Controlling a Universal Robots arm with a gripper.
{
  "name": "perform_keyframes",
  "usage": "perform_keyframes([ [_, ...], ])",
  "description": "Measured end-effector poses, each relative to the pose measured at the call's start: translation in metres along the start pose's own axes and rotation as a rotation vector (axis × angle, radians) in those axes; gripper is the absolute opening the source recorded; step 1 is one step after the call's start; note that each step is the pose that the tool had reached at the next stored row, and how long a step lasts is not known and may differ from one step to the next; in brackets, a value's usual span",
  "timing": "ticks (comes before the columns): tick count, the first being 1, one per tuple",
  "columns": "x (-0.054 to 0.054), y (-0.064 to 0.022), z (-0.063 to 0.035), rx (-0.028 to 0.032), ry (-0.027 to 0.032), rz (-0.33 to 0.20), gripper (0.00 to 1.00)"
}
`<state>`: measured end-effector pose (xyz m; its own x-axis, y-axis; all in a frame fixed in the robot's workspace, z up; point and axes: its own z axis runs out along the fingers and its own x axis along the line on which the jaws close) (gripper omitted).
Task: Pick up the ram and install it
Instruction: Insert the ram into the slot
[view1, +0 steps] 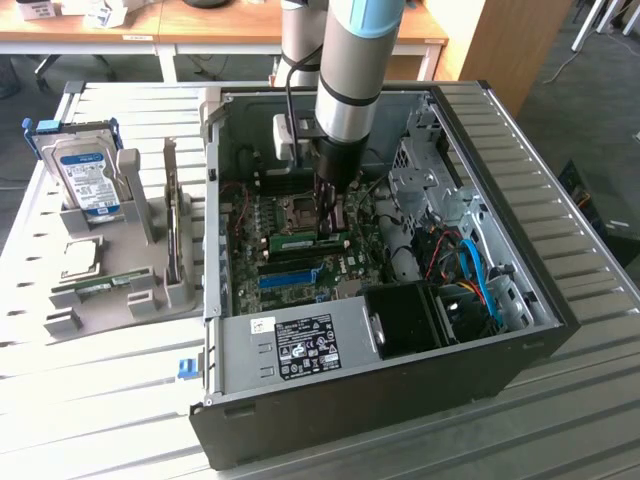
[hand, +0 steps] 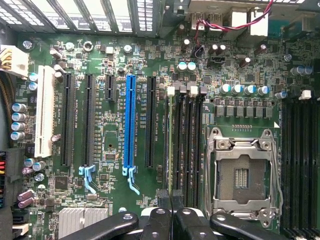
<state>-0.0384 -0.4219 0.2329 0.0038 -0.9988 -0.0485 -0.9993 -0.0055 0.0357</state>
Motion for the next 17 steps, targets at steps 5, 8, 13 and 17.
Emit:
perform_keyframes([
  [5,0.0,0.0001,0.0004,0.0003,-0.0002,0.0,0.12],
  [8,0.0,0.0003,0.0008,0.001,0.0,0.0,0.12],
  [13,0.0001,0.0006,0.0016,0.0021,-0.0001,0.0,0.12],
  [17,0.0001,0.0007,0.0022,0.0026,-0.0002,0.0,0.12],
])
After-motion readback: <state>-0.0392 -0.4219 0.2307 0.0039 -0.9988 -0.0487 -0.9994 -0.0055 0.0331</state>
